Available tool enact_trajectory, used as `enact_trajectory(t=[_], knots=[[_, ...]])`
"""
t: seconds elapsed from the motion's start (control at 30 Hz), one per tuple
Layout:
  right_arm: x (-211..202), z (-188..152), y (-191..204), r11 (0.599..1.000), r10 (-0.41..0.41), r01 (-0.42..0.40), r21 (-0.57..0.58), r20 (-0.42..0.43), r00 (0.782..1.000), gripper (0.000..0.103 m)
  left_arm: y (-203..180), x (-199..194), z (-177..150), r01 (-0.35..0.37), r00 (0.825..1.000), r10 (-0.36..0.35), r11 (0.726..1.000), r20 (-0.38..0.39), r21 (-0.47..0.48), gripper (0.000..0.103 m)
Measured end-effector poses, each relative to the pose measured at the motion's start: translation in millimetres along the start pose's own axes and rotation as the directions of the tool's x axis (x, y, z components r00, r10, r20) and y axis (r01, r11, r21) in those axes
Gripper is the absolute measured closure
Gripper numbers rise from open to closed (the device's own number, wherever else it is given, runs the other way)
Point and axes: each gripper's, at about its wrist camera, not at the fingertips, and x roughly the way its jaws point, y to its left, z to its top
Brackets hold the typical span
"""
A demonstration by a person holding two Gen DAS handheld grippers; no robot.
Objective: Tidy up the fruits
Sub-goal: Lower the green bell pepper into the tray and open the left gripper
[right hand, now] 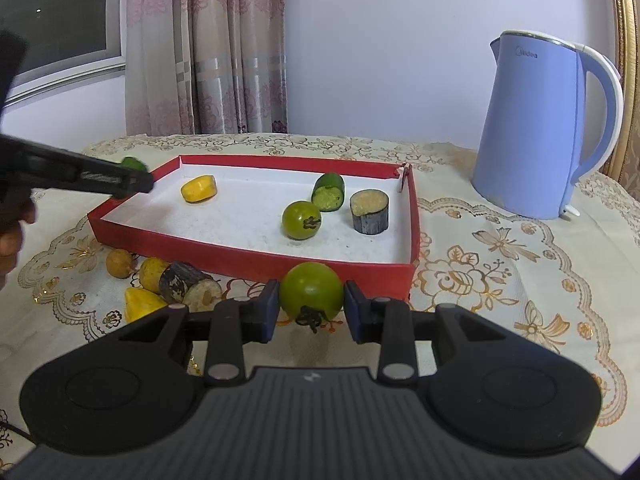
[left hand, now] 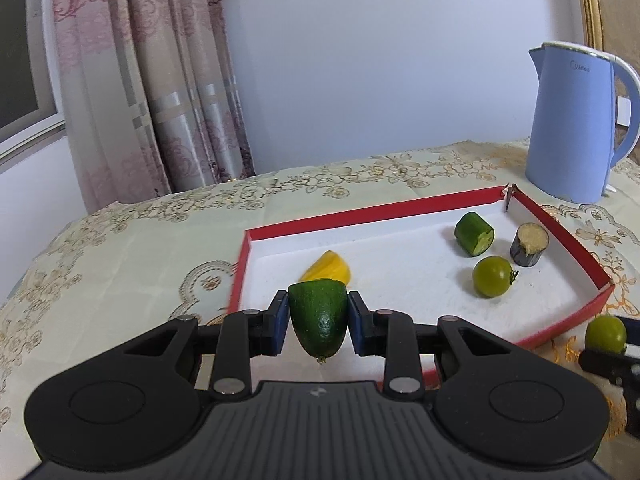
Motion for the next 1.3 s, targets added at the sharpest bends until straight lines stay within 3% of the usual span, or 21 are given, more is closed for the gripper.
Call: enact_trajectory(t=[0.7, 1.3], knots=[[-1.1, 1.2, -0.2, 1.0, 0.003, -0.003, -0.006, 0.003, 1.0, 0.071, -31.6, 73.2, 30.9, 0.018, 0.996, -0.019, 1.0, -0.089, -0.004, 0.073], [-1.4, 0.8, 0.6, 1.0, 0.007, -0.007, -0.012, 0.0, 1.0, 0.071, -46.5, 90.4, 38.0, -0.005, 0.995, 0.008, 1.0, -0.1, 0.024, 0.073]])
